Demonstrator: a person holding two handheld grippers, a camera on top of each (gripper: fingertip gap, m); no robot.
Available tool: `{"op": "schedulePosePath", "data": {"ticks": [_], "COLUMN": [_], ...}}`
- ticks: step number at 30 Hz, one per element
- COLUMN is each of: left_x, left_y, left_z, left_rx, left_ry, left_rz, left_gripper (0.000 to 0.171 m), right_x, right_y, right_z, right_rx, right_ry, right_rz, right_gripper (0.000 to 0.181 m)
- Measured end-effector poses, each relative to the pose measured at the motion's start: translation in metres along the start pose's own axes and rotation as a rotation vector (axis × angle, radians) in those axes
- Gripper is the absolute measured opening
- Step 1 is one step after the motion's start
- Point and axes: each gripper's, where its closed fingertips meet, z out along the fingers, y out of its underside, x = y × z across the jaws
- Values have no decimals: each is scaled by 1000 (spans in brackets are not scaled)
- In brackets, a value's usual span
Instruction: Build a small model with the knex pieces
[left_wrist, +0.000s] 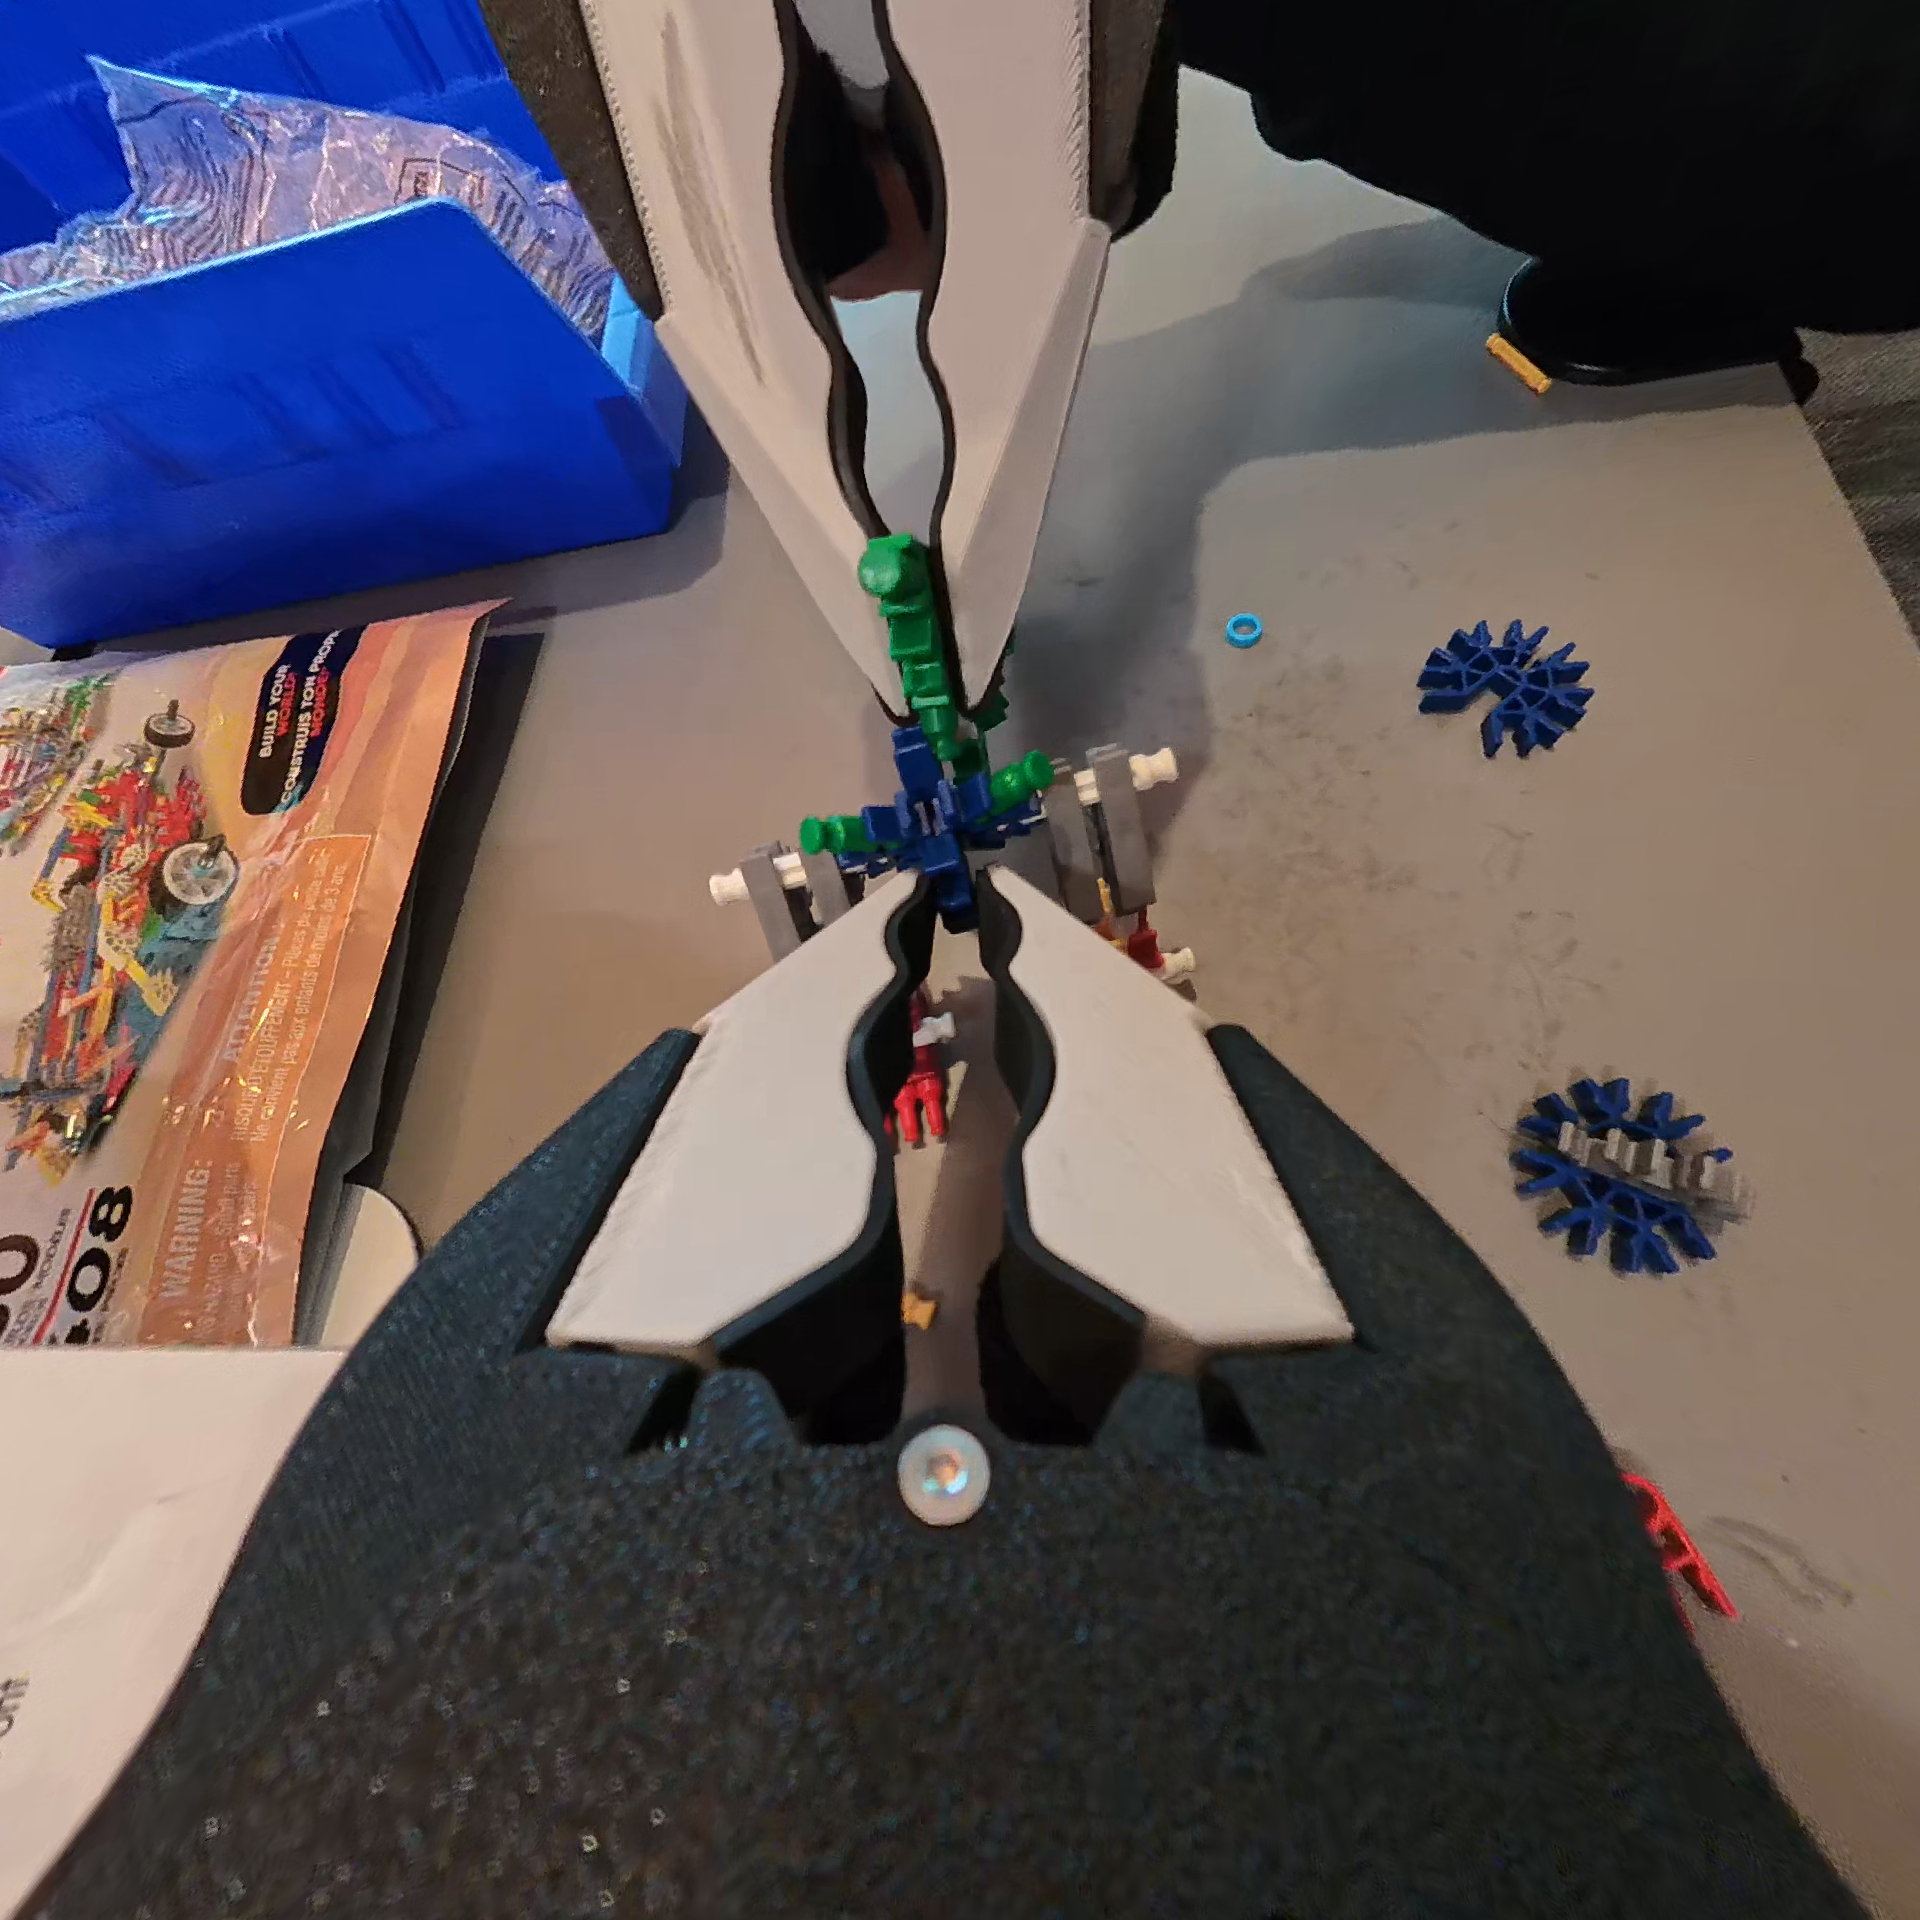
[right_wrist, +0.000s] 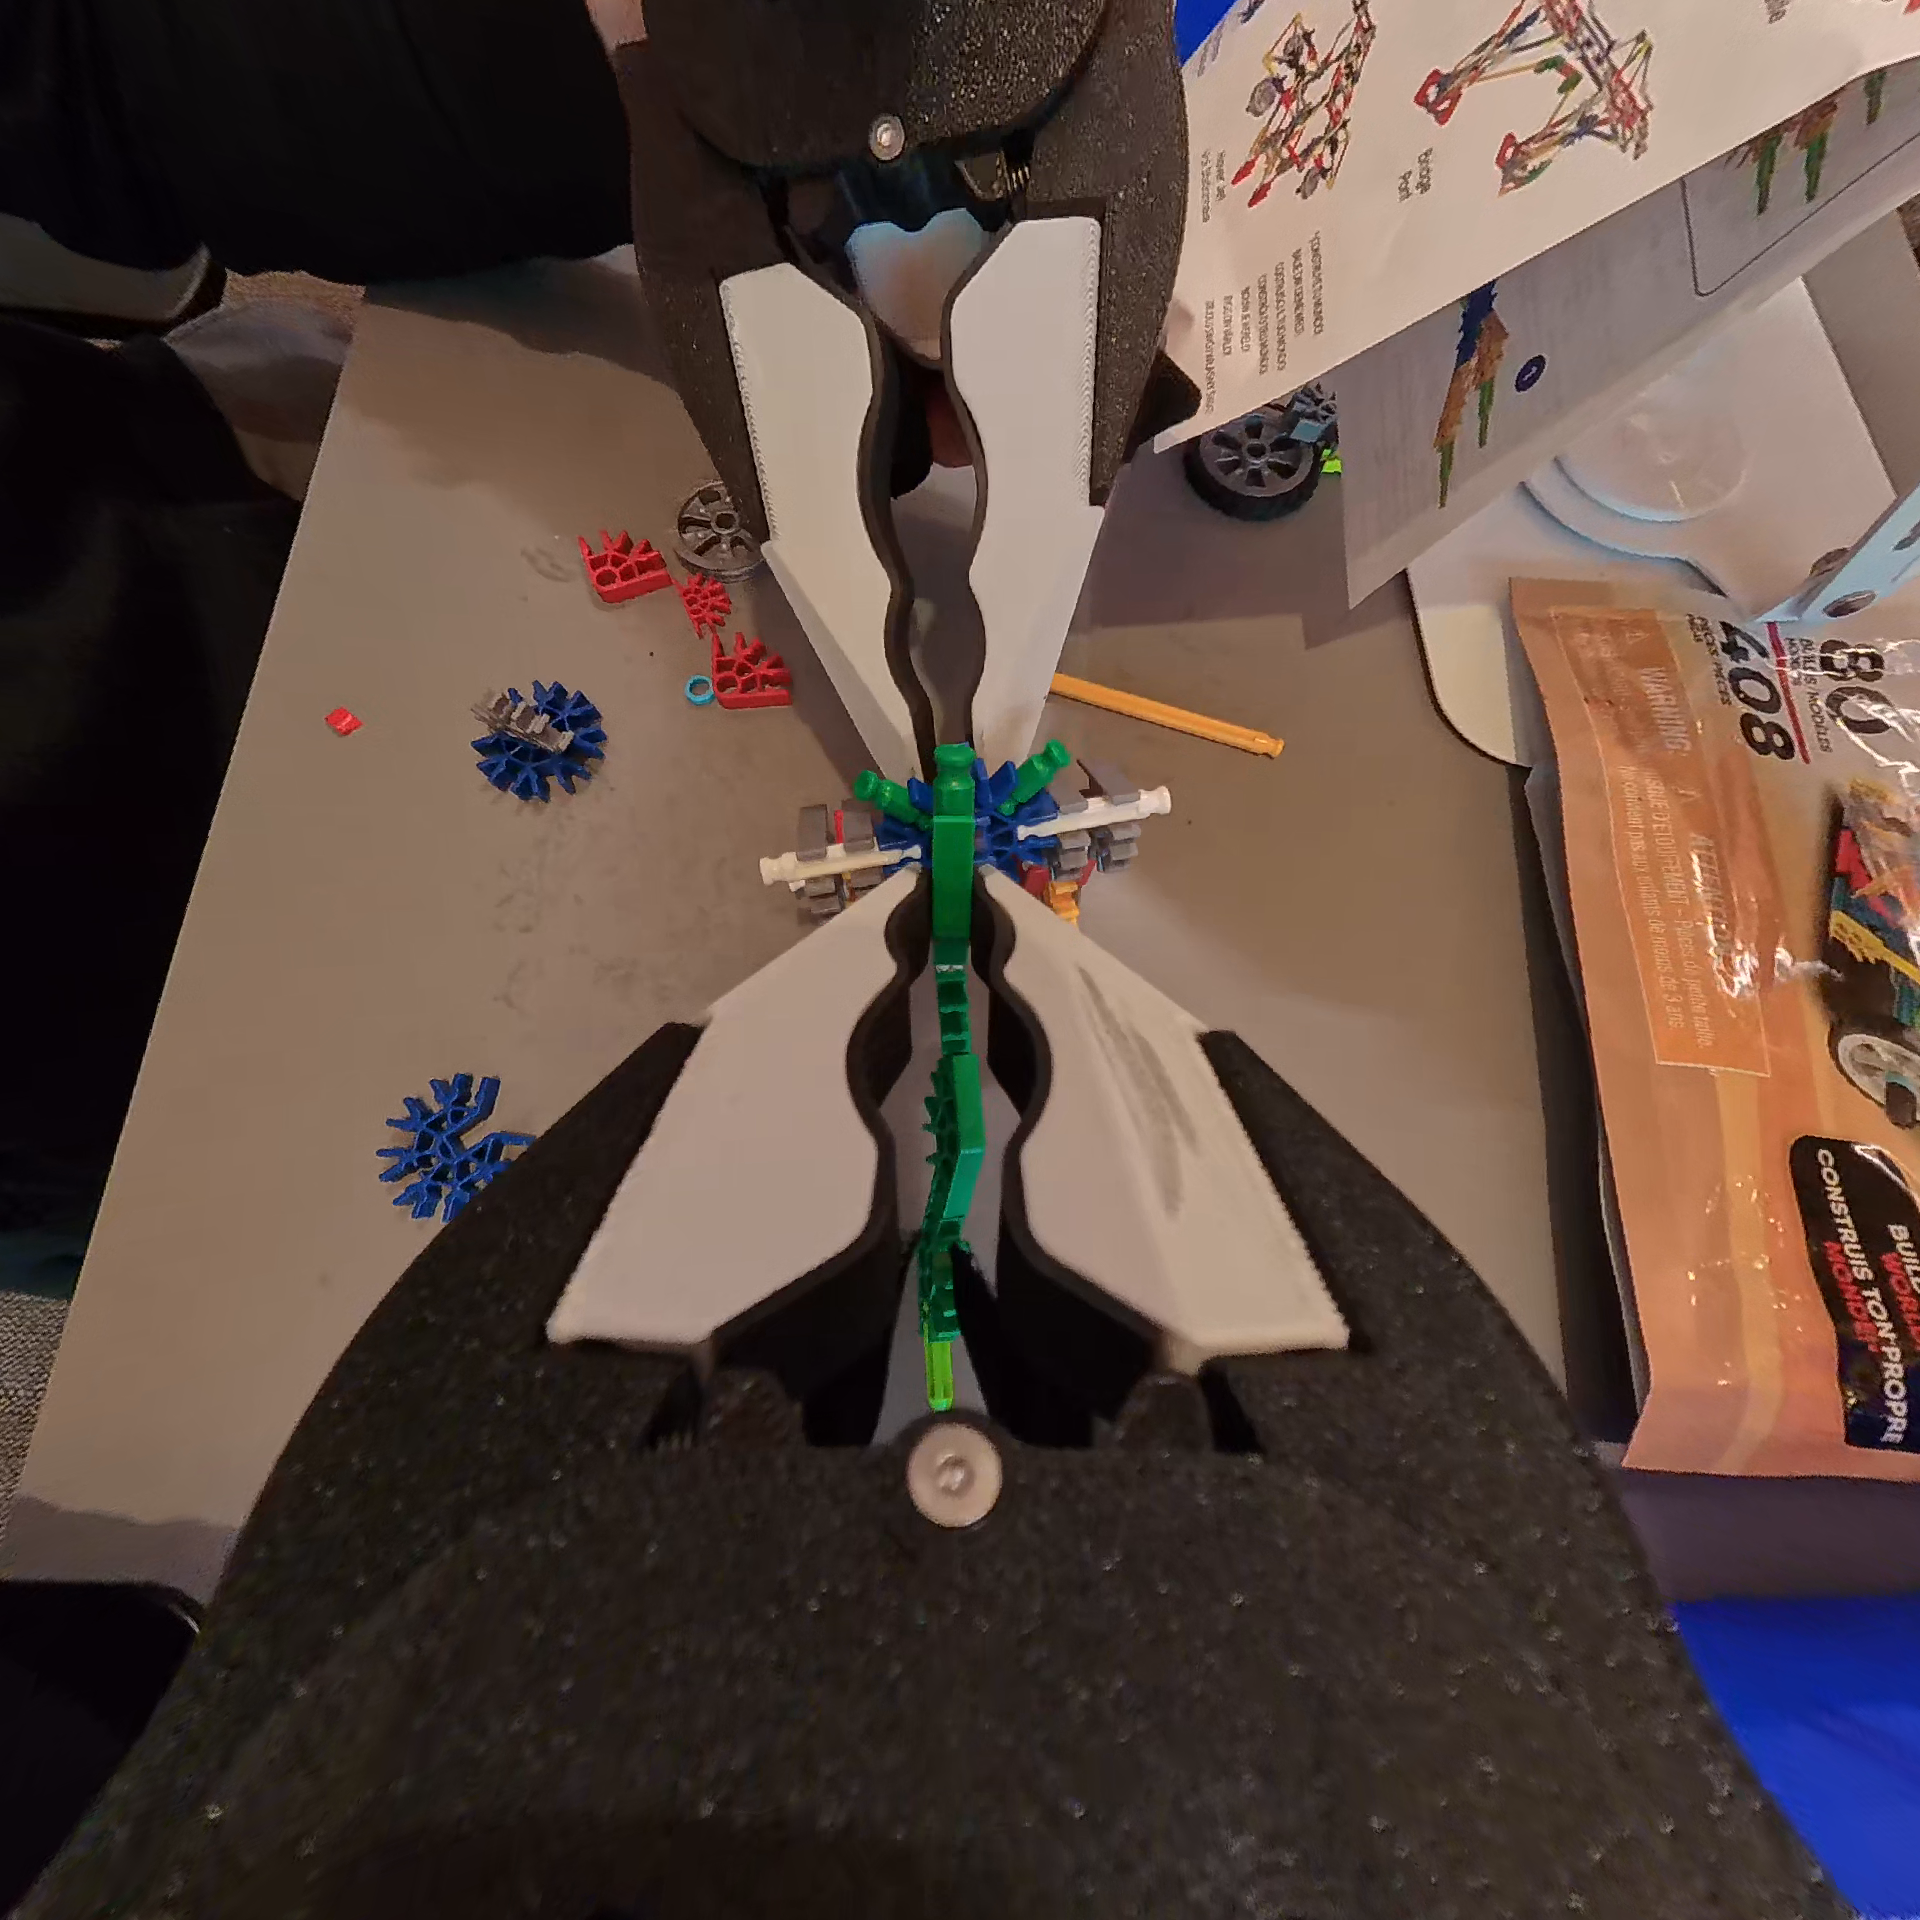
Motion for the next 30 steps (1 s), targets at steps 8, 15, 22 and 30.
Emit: {"op": "schedulePosePath", "data": {"ticks": [8,15,22,30], "left_x": [-5,-10,-8,-10], "left_y": [0,-10,-16,-18], "left_z": [-8,-19,-10,-7], "left_rx": [-34,-31,-67,-85], "left_ry": [-66,-132,-97,-68], "left_rz": [26,122,249,272], "left_gripper": [15,30,42,52], "right_x": [1,0,1,2], "right_y": [0,-5,-3,-1], "right_z": [0,-1,-1,-2], "right_rx": [-1,17,4,-1], "right_ry": [3,1,2,3], "right_rz": [3,-6,-1,5], "right_gripper": [6,6,6,6]}}
